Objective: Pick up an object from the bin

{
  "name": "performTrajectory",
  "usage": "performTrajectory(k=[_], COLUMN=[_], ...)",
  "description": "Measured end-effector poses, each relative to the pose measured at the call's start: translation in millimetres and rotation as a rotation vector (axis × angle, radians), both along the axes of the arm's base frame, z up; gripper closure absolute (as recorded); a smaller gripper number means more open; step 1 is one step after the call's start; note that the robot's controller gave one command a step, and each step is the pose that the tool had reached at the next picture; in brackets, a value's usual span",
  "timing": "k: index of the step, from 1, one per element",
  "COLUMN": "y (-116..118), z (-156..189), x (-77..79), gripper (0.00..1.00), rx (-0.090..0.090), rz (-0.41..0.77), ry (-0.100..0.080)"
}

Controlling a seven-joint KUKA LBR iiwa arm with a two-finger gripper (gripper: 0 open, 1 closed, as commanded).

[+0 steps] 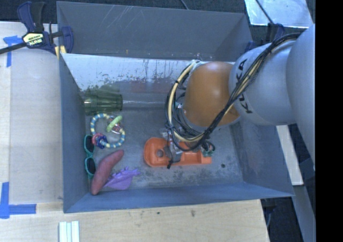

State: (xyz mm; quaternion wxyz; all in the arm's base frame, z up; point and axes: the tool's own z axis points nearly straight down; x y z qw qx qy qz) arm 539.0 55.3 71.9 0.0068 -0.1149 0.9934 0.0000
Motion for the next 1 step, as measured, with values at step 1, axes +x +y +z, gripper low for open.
performTrajectory(k=[1], y=[-7.4], z=[142.2], x=[48.3], gripper=[1.00], rx=[-0.004], rz=[0.239], ry=[-0.012])
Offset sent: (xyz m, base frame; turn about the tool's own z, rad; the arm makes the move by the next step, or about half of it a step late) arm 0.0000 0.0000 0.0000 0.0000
